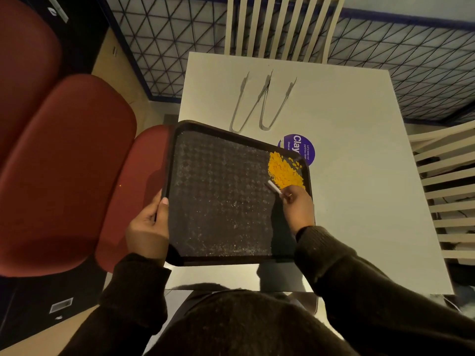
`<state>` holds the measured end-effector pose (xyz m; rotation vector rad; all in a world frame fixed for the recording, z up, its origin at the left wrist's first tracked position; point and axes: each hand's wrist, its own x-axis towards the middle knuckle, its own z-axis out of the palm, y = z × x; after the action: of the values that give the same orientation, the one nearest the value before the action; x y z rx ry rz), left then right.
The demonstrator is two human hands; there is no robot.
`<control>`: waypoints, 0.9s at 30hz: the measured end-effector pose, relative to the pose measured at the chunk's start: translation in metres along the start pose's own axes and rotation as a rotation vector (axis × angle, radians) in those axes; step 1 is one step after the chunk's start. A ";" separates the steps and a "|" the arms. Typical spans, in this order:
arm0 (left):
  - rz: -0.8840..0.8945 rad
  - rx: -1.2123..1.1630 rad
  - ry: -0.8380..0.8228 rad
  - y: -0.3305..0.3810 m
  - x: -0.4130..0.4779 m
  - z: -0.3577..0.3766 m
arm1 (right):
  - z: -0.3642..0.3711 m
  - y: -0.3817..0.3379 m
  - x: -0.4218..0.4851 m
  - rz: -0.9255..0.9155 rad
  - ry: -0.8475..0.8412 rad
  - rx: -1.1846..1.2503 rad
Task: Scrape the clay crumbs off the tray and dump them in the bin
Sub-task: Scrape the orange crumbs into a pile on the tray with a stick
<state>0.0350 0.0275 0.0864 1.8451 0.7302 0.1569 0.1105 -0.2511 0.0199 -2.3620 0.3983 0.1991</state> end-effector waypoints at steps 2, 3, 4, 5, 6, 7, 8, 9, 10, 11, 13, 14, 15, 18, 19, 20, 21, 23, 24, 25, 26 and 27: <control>0.003 0.016 0.011 0.000 0.002 0.000 | -0.005 0.017 -0.023 -0.074 -0.056 -0.068; 0.002 0.019 0.017 -0.001 0.003 0.001 | -0.007 0.028 -0.035 -0.116 -0.085 -0.118; -0.002 0.013 0.018 -0.001 0.004 0.001 | -0.010 0.038 -0.045 -0.156 -0.109 -0.170; -0.011 0.006 0.018 -0.001 0.004 0.001 | -0.013 0.046 -0.055 -0.191 -0.128 -0.213; -0.023 0.000 0.018 0.000 0.004 0.002 | -0.016 0.053 -0.062 -0.214 -0.149 -0.242; -0.035 -0.004 0.018 0.001 0.004 0.002 | -0.018 0.058 -0.068 -0.221 -0.177 -0.256; -0.043 -0.003 0.018 0.002 0.004 0.001 | -0.020 0.062 -0.072 -0.221 -0.206 -0.267; -0.045 0.005 0.016 0.003 0.004 0.001 | -0.022 0.065 -0.075 -0.225 -0.232 -0.281; -0.041 0.018 0.011 0.004 0.004 0.000 | -0.023 0.067 -0.077 -0.231 -0.253 -0.300; -0.035 0.031 0.001 0.005 0.005 -0.001 | -0.023 0.070 -0.078 -0.236 -0.268 -0.318; -0.018 0.062 -0.021 0.005 0.005 -0.003 | -0.024 0.075 -0.076 -0.231 -0.278 -0.339; -0.008 0.079 -0.024 0.005 0.006 -0.004 | -0.025 0.078 -0.074 -0.219 -0.279 -0.344; 0.000 0.096 -0.023 0.004 0.006 -0.005 | -0.026 0.079 -0.072 -0.202 -0.281 -0.339; 0.036 0.149 -0.021 0.002 0.008 -0.009 | -0.028 0.079 -0.065 -0.152 -0.280 -0.329; 0.046 0.165 -0.022 0.001 0.008 -0.010 | -0.029 0.077 -0.062 -0.148 -0.281 -0.334; 0.053 0.176 -0.024 0.000 0.007 -0.011 | -0.029 0.075 -0.058 -0.157 -0.280 -0.349; 0.058 0.187 -0.023 0.000 0.005 -0.011 | -0.029 0.072 -0.054 -0.176 -0.272 -0.373; 0.067 0.214 -0.017 -0.002 0.003 -0.012 | -0.029 0.068 -0.045 -0.194 -0.240 -0.386; 0.063 0.223 -0.018 -0.002 0.002 -0.012 | -0.028 0.066 -0.039 -0.193 -0.220 -0.376; 0.055 0.229 -0.022 -0.003 0.001 -0.013 | -0.027 0.065 -0.034 -0.194 -0.202 -0.367; 0.046 0.237 -0.027 -0.003 0.001 -0.013 | -0.026 0.064 -0.028 -0.199 -0.187 -0.365; 0.040 0.245 -0.029 -0.004 0.001 -0.014 | -0.026 0.062 -0.023 -0.205 -0.173 -0.366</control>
<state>0.0281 0.0396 0.0882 2.0913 0.7177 0.0689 0.0684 -0.3065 0.0050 -2.6957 0.0349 0.4049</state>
